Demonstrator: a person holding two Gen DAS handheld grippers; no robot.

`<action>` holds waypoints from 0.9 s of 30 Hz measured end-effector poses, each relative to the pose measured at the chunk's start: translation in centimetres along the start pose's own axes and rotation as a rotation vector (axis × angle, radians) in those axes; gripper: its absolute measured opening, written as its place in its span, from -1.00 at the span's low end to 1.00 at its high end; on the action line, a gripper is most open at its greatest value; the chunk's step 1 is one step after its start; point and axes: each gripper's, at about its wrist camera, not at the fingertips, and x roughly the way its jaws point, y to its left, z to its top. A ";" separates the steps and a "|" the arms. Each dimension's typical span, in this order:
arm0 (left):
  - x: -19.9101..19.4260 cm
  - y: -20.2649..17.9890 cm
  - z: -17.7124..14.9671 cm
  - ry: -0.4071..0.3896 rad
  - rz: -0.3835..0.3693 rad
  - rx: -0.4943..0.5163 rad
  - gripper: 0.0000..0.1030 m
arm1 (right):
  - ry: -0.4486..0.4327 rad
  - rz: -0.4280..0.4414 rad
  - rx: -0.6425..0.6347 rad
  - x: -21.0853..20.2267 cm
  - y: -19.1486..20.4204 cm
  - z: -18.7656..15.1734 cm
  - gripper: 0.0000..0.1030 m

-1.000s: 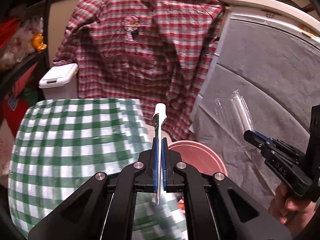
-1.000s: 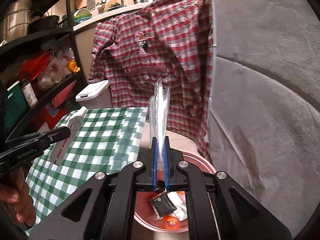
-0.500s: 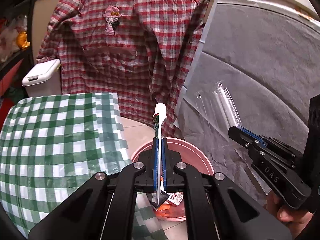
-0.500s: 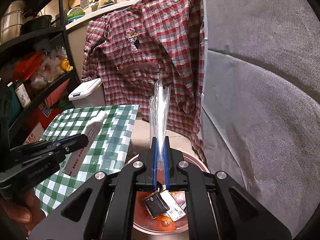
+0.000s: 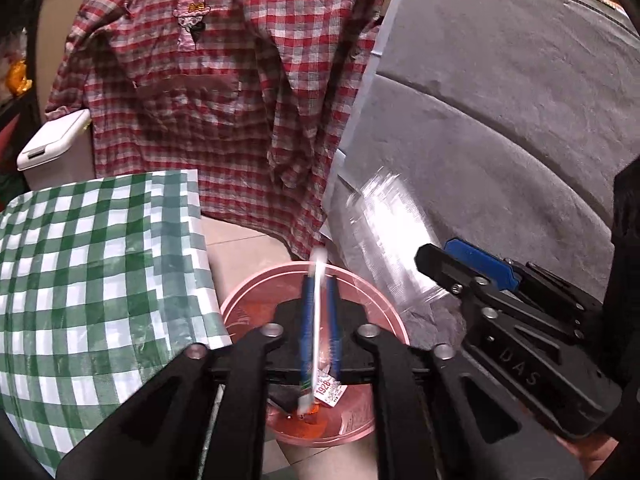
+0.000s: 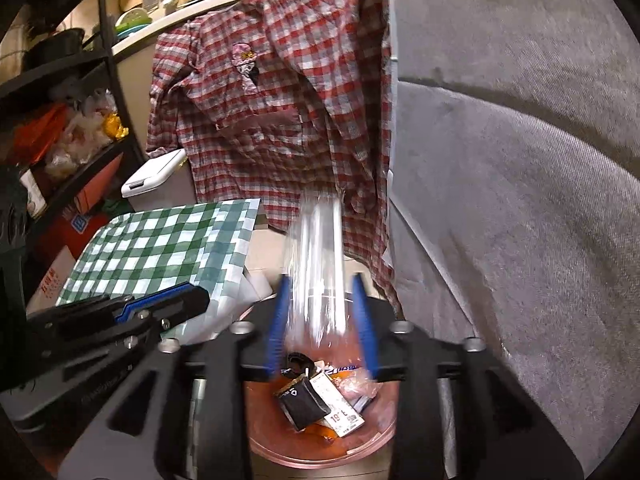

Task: Collect trash
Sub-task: 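Open both tools over the pink bucket to drop tube and straws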

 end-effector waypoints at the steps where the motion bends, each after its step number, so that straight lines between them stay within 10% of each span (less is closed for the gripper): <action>1: -0.1 0.0 0.0 -0.004 0.003 0.001 -0.66 | 0.000 -0.001 0.005 0.0 -0.1 0.0 -0.29; 19: -9.0 1.8 -1.3 -0.100 0.060 0.056 -0.65 | -0.079 -0.032 -0.083 -5.8 2.6 -0.4 0.08; 27: -14.5 1.6 -3.9 -0.180 0.108 0.075 -0.18 | -0.139 -0.061 -0.060 -12.1 3.9 -2.9 0.57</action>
